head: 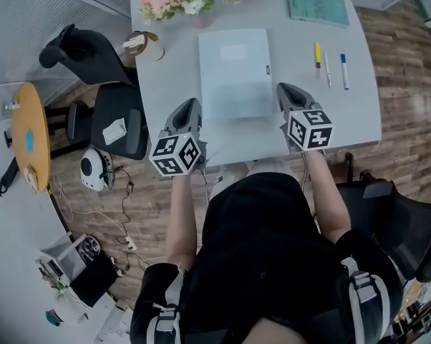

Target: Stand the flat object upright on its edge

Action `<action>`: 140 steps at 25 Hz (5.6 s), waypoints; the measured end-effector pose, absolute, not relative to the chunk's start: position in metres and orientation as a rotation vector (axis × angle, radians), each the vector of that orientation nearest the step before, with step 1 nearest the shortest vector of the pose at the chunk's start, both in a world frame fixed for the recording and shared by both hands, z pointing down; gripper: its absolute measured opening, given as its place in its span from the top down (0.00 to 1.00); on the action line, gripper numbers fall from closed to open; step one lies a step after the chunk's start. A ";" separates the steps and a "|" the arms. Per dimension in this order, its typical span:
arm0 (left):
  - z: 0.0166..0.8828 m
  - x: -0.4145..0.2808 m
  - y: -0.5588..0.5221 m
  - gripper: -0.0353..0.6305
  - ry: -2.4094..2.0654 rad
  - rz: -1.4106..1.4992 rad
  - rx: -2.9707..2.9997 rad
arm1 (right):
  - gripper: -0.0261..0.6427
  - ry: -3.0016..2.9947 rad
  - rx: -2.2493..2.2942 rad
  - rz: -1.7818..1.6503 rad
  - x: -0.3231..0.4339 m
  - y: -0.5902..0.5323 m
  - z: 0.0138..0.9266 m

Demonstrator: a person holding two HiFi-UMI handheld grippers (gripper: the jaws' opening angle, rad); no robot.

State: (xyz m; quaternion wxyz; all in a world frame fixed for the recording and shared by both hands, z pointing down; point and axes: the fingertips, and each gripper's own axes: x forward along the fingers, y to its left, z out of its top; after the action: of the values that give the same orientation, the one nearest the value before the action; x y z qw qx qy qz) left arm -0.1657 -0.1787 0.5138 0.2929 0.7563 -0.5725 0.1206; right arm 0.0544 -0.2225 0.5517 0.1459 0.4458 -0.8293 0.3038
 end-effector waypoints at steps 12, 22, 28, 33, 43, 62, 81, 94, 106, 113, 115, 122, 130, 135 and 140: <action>0.554 -0.183 -0.233 0.91 -1.444 0.367 2.008 | 0.91 -2.294 1.341 0.868 0.047 -0.258 0.571; 0.598 -0.196 -0.273 0.91 -1.351 0.385 1.990 | 0.86 -2.195 1.392 0.903 0.044 -0.293 0.605; 0.627 -0.203 -0.299 0.91 -1.355 0.389 1.980 | 0.83 -2.162 1.423 0.908 0.042 -0.315 0.623; 0.642 -0.198 -0.314 0.91 -1.289 0.397 1.984 | 0.82 -2.128 1.412 0.912 0.037 -0.326 0.639; 0.670 -0.200 -0.336 0.80 -1.253 0.437 1.949 | 0.77 -2.074 1.395 0.910 0.029 -0.343 0.666; 0.695 -0.197 -0.364 0.67 -1.252 0.425 1.885 | 0.67 -2.037 1.374 1.027 0.023 -0.364 0.698; 0.706 -0.198 -0.363 0.67 -1.222 0.359 1.831 | 0.68 -2.031 1.377 1.149 0.023 -0.365 0.702; 0.706 -0.199 -0.364 0.68 -1.182 0.337 1.802 | 0.70 -2.049 1.372 1.183 0.024 -0.366 0.702; 0.691 -0.196 -0.344 0.70 -1.186 0.361 1.793 | 0.73 -2.062 1.337 1.188 0.025 -0.349 0.689; 0.678 -0.191 -0.322 0.70 -1.198 0.331 1.800 | 0.75 -2.106 1.337 1.176 0.031 -0.336 0.671; 0.670 -0.190 -0.317 0.70 -1.210 0.332 1.808 | 0.75 -2.125 1.334 1.172 0.031 -0.331 0.666; 0.645 -0.188 -0.300 0.70 -1.242 0.317 1.833 | 0.76 -2.171 1.319 1.172 0.032 -0.317 0.652; 0.625 -0.185 -0.278 0.70 -1.280 0.307 1.863 | 0.76 -2.247 1.295 1.173 0.033 -0.296 0.634; 0.608 -0.181 -0.262 0.70 -1.296 0.275 1.891 | 0.77 -2.313 1.281 1.181 0.037 -0.283 0.620; 0.596 -0.180 -0.251 0.70 -1.324 0.264 1.905 | 0.77 -2.346 1.260 1.162 0.037 -0.277 0.611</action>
State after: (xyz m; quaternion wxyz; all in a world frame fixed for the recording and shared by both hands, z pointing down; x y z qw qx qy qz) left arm -0.1803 -0.2514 0.5961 0.3924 0.7504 -0.5217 0.1039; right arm 0.0371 -0.2770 0.6114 0.1180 0.4305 -0.8019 0.3972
